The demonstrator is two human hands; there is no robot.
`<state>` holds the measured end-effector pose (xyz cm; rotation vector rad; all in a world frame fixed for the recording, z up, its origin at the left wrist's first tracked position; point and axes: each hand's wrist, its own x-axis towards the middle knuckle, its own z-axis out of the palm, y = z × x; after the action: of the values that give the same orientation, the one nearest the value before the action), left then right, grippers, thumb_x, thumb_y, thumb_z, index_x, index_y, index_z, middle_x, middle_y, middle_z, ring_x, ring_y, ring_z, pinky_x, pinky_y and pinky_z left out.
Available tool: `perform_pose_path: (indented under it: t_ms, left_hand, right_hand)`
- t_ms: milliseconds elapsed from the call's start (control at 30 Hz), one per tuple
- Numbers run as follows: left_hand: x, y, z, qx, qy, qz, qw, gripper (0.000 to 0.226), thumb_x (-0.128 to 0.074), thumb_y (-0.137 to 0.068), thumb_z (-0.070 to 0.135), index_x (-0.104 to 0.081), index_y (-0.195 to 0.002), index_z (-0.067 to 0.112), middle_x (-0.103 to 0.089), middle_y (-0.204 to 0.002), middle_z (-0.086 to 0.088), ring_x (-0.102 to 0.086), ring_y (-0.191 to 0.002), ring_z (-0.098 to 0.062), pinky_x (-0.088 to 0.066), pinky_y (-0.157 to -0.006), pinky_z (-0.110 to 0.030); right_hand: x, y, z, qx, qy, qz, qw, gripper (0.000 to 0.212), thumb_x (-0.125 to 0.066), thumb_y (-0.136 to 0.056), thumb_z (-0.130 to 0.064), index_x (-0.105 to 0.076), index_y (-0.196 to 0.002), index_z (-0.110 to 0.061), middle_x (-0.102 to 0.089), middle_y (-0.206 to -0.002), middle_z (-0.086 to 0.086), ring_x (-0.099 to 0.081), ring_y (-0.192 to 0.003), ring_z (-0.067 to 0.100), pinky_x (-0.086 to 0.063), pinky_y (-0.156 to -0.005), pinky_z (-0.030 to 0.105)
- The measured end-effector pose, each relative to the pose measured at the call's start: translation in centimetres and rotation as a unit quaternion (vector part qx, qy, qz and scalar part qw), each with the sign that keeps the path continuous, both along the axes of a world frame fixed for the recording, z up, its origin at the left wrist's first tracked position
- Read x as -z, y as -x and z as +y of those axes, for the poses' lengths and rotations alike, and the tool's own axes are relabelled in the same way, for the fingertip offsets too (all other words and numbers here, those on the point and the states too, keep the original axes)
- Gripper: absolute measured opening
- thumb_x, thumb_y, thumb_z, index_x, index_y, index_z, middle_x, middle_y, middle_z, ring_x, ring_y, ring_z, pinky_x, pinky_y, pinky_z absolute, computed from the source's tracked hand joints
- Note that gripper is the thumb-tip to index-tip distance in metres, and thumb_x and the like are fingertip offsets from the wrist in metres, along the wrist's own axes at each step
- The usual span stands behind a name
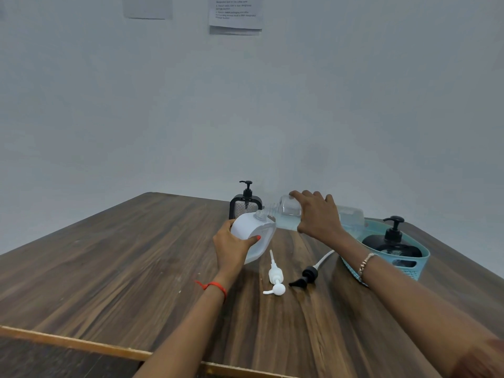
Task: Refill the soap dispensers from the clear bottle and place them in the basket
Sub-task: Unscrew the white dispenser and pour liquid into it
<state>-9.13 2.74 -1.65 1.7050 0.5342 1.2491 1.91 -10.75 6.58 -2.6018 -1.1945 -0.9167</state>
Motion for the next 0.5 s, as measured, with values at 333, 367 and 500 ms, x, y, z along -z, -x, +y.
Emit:
perform_pose_path:
  t_ms: [333, 367, 500]
  left_hand:
    - [0.21, 0.08, 0.09, 0.002, -0.001, 0.008, 1.0, 0.056, -0.086, -0.061, 0.017, -0.061, -0.109, 0.004, -0.065, -0.109, -0.01, -0.052, -0.09, -0.014, -0.043, -0.074, -0.025]
    - [0.21, 0.06, 0.09, 0.002, -0.001, 0.01, 1.0, 0.056, -0.086, -0.061, 0.017, -0.061, -0.109, 0.005, -0.065, -0.109, -0.01, -0.052, -0.09, -0.014, -0.043, -0.074, -0.025]
    - [0.23, 0.02, 0.07, 0.001, 0.0, 0.015, 1.0, 0.057, -0.086, -0.061, 0.018, -0.06, -0.111, 0.005, -0.064, -0.111, -0.01, -0.051, -0.091, -0.014, -0.043, -0.073, -0.025]
  right_hand:
    - [0.01, 0.12, -0.08, -0.003, -0.001, -0.001, 1.0, 0.068, -0.062, -0.069, -0.008, -0.041, -0.132, -0.023, -0.057, -0.118, 0.002, -0.051, -0.105, 0.025, -0.033, -0.086, 0.035]
    - [-0.01, 0.15, -0.11, -0.003, -0.001, -0.001, 1.0, 0.068, -0.062, -0.069, -0.008, -0.04, -0.133, -0.023, -0.057, -0.118, 0.002, -0.051, -0.105, 0.025, -0.033, -0.086, 0.035]
    - [-0.01, 0.09, -0.1, -0.001, 0.002, -0.001, 1.0, 0.069, -0.061, -0.069, -0.008, -0.039, -0.133, -0.023, -0.056, -0.119, 0.002, -0.051, -0.106, 0.025, -0.033, -0.087, 0.035]
